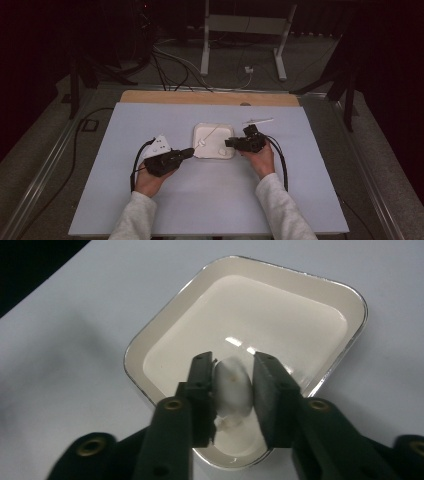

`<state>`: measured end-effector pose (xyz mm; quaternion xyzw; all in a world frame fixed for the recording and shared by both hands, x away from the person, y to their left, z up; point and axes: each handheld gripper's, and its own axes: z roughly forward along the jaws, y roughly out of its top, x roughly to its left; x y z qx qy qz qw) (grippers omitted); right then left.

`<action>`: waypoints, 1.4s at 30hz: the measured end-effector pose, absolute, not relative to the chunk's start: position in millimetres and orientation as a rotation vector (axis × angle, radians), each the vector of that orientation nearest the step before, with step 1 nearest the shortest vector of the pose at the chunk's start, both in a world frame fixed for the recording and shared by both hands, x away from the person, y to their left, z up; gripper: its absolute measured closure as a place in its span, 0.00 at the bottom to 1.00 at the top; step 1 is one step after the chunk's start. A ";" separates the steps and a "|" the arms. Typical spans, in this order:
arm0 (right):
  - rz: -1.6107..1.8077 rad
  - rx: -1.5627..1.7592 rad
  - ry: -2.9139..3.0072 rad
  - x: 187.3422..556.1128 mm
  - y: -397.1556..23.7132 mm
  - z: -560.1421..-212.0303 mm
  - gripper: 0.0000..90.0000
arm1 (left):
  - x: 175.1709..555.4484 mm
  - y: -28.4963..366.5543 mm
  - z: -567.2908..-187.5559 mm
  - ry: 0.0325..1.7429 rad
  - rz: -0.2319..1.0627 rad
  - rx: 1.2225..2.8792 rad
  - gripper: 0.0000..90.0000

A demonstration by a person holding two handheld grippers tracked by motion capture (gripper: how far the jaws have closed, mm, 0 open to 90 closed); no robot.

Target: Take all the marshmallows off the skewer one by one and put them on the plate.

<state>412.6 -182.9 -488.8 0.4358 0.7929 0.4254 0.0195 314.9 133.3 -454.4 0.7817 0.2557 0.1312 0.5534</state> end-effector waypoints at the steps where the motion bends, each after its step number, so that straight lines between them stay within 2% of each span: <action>1: 1.316 1.352 2.459 412.9 -182.7 -489.1 0.66 | 314.9 133.2 -454.3 0.605 0.310 1.848 1.00; 4: 1.309 1.389 2.464 413.8 -182.3 -489.9 0.52 | 314.9 133.1 -454.5 0.609 0.314 1.846 1.00; 12: 1.425 1.401 2.443 409.8 -185.3 -480.4 0.30 | 315.2 133.9 -454.4 0.618 0.318 1.841 1.00; 20: 1.631 1.342 2.448 400.2 -186.1 -455.4 0.22 | 315.4 133.0 -454.6 0.624 0.326 1.842 1.00; 32: 1.828 1.202 2.488 385.8 -167.3 -428.0 0.23 | 314.0 129.3 -454.1 0.622 0.332 1.842 1.00; 39: 1.882 1.169 2.510 383.1 -151.5 -418.7 0.29 | 313.1 127.4 -453.4 0.615 0.336 1.840 1.00; 42: 1.899 1.158 2.511 383.0 -145.4 -416.9 0.35 | 312.7 125.9 -453.5 0.615 0.336 1.838 1.00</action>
